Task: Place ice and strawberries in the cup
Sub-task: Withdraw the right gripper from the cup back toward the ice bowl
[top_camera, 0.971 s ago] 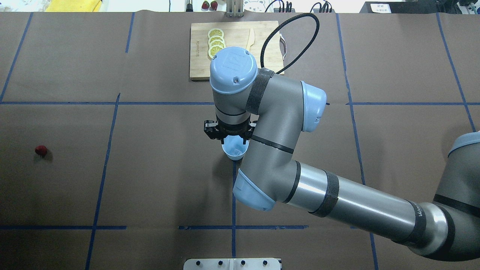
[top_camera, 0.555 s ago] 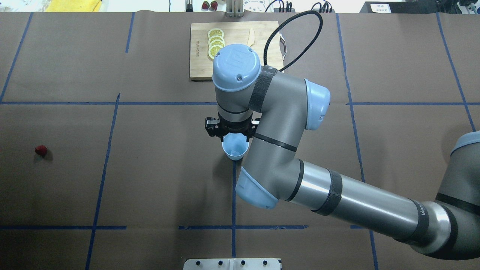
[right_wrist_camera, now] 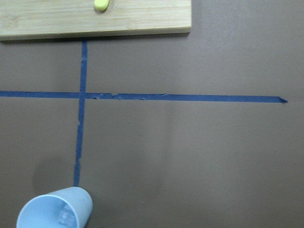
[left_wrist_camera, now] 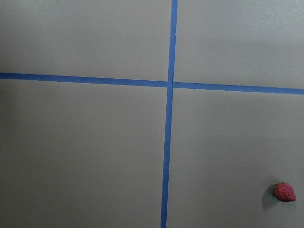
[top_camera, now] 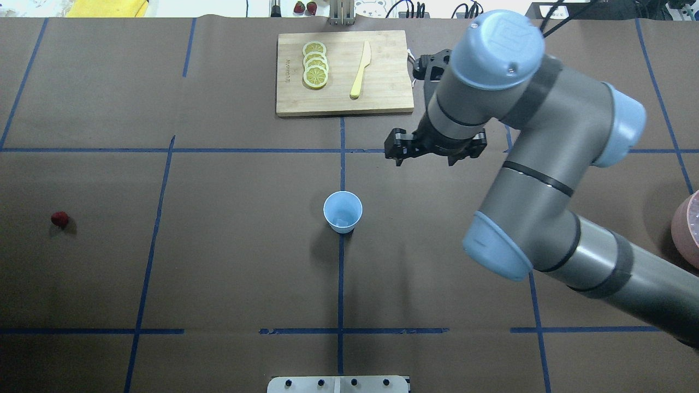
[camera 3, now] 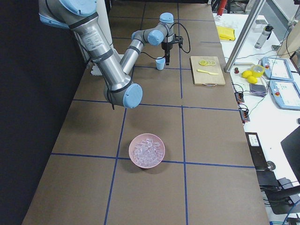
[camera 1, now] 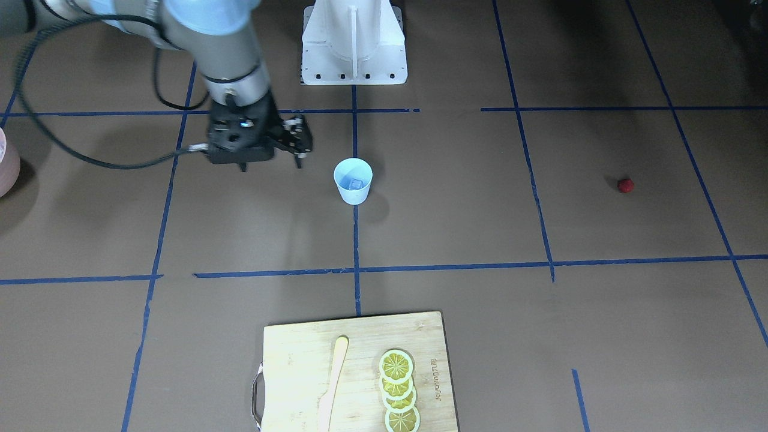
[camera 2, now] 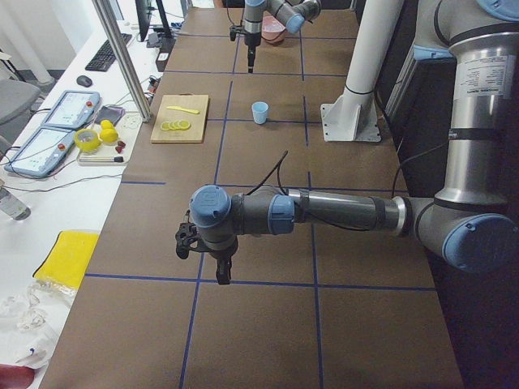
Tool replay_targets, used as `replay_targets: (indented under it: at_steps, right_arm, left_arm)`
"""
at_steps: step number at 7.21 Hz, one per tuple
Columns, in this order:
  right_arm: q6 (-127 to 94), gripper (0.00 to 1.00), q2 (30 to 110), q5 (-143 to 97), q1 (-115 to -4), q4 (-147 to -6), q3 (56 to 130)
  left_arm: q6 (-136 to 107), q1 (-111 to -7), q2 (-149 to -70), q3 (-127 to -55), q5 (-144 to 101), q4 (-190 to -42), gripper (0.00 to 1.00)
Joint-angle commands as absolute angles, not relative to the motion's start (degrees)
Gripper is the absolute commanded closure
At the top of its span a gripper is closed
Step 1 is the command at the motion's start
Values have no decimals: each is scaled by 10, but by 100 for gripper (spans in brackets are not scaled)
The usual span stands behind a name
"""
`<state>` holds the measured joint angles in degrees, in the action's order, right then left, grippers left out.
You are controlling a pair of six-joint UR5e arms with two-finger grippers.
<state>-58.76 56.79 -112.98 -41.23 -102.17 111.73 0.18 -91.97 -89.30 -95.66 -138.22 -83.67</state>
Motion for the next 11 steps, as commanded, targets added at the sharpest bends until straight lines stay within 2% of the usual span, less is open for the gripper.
replay_targets:
  at_steps: [1,4,5,6,8,11]
  right_arm:
    - [-503,0,673,-1132,-453,-1017,1199]
    - [-367,0,787,-1176,-537,-1015,1242]
    - [-308,0,836,-1207,-582,-993,1244]
    - [-273,0,917,-1231,-617,-907,1239]
    - [-247,0,999,-1293,-682,-790,1206]
    - [-92,0,1038,-1316,-789,-791,1124]
  left_arm:
    - [2,-920,-893,-961,-1383,-837,0]
    - [2,-920,-893,-961,-1383,-837,0]
    - [2,-920,-893,-962,-1383,-837,0]
    - [2,-920,-892,-962,-1383,-837,0]
    - [2,-920,-892,-963,-1383,-837,0]
    - [2,-920,-892,-964,-1383,-837,0]
